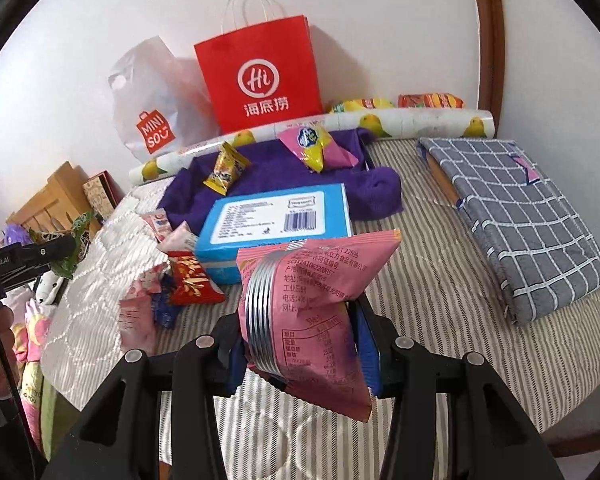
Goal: Organize snacks
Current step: 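Carry both held bags over to the purple towel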
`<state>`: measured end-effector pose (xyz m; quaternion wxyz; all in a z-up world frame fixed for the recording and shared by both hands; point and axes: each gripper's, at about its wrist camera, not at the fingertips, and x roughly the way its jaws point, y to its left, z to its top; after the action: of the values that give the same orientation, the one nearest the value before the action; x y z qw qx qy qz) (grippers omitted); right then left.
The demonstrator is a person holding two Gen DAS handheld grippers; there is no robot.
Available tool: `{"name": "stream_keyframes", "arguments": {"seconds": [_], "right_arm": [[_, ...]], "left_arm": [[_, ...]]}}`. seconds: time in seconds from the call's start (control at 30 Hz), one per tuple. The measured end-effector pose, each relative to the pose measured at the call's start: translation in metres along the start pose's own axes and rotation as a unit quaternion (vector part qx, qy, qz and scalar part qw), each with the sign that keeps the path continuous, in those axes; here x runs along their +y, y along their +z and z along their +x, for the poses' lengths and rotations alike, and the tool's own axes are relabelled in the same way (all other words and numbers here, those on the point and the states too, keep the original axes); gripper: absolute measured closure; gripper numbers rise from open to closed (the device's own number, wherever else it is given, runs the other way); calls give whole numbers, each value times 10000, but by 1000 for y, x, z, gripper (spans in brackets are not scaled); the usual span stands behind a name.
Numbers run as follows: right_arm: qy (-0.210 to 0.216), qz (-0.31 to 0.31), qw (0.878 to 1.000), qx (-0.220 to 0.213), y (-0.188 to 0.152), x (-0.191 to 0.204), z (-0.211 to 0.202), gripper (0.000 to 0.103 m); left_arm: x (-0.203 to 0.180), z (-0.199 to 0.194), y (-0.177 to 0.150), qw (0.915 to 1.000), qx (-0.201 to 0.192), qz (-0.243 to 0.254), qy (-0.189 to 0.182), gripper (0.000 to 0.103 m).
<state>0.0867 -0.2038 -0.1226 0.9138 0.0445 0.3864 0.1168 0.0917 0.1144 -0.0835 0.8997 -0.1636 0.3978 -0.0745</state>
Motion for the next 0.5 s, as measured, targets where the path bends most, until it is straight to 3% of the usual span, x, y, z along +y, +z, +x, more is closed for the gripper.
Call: {"name": "stream_keyframes", "arguments": {"seconds": [0.5], "right_arm": [[67,-232,9994,-249,23,17,-36,58]], "left_arm": [[-15,-17,4,9998,-147,-21,-138,53]]}}
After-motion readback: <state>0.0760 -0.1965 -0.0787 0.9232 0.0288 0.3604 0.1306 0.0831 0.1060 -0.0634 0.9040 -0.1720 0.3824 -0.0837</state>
